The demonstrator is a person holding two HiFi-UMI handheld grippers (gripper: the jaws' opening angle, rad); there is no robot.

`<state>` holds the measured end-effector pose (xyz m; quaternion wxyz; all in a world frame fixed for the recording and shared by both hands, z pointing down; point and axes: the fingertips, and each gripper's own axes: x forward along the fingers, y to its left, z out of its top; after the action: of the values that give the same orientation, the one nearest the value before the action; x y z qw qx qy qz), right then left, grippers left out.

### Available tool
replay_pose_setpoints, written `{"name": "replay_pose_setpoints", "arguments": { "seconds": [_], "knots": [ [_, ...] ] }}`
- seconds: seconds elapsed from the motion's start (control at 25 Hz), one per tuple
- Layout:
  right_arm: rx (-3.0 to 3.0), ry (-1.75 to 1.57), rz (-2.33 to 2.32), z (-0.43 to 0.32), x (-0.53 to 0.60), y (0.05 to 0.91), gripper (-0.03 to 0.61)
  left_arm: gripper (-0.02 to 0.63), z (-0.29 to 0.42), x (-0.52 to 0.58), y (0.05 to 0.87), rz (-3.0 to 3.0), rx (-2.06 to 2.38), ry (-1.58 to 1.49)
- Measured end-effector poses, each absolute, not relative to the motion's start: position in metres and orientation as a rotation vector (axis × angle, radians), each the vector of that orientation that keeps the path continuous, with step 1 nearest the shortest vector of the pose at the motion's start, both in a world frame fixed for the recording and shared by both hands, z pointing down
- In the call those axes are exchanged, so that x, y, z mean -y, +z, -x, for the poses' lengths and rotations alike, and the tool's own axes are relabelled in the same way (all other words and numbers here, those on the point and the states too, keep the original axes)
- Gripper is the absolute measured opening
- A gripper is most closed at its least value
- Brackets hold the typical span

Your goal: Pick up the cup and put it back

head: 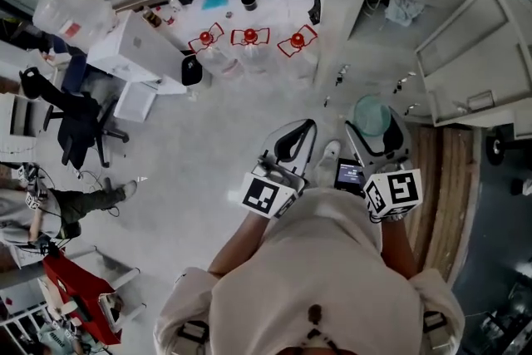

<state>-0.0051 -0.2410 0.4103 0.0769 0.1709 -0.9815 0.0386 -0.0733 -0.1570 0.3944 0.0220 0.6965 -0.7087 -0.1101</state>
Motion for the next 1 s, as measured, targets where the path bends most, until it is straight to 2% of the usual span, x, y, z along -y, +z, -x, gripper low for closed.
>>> {"name": "replay_pose_setpoints", "arguments": {
  "seconds": [0.32,0.84,1.0],
  "knots": [
    [2.951,0.127,-0.511,-0.029,0.172,0.405,0.370,0.009,0.040,0.127,0.396,-2.230,2.128,-0.310],
    [2.974,0.132,-0.481,-0.054,0.141,0.399,0.370,0.008,0.002,0.095,0.398,-2.276,2.105,-0.258],
    [2.967,0.136,-0.469,-0.056,0.139,0.402,0.370,0.009,0.001,0.089,0.395,-2.264,2.073,-0.374]
  ]
}}
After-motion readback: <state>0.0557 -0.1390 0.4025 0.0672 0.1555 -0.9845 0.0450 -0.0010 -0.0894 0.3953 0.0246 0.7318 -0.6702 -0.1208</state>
